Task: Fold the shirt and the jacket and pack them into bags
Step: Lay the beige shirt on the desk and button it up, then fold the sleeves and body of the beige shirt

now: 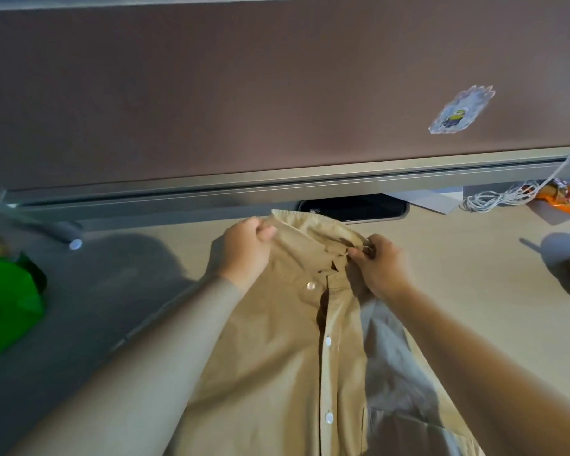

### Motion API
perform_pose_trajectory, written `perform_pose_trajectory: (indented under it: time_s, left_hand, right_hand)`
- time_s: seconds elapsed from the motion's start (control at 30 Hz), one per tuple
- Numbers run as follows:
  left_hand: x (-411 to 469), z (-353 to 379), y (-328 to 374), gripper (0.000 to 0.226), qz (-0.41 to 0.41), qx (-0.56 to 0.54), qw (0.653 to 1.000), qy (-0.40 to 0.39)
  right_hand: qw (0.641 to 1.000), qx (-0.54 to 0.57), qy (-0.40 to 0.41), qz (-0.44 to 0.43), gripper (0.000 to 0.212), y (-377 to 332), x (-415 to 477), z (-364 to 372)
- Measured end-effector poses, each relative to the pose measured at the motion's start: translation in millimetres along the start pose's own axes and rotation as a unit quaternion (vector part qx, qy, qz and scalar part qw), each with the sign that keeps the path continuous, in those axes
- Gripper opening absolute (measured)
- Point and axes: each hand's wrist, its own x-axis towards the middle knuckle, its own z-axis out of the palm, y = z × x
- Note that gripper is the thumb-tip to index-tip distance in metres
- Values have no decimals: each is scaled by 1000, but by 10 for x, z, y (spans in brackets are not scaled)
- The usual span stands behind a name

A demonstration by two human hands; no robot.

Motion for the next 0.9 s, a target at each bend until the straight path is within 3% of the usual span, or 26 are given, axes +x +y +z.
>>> perform_pose_trajectory:
  time_s: [0.1, 0.17, 0.3, 0.43, 0.57, 0.73, 0.9]
  left_hand:
    - [-55, -100, -14, 28, -129, -154, 979, 21]
    - [-116, -195, -95, 33, -158, -214, 963, 51]
    - [-428, -380, -262, 18, -93, -76, 993, -2]
    - [-1005, -335, -99, 22, -57, -60, 995, -51]
    - [-1515, -27, 183, 31, 26, 7, 997, -71]
    - [-2206, 467, 435, 38, 140, 64, 975, -163]
    - [-2713, 908, 252, 58, 122, 184, 936, -273]
  right_hand:
    - [999, 23, 17, 32, 22, 3, -13, 52]
    - [997, 61, 34, 45, 28, -22, -56, 74]
    - [985, 146, 43, 83, 44, 96, -283, -20]
    - [993, 59, 62, 85, 39, 516, -709, -178]
    - [982, 46, 64, 171, 37, 944, -1303, -381]
    - [956, 80, 96, 266, 31, 1501, -2544, -486]
    - [948, 106, 85, 288, 27, 1832, -3542, -297]
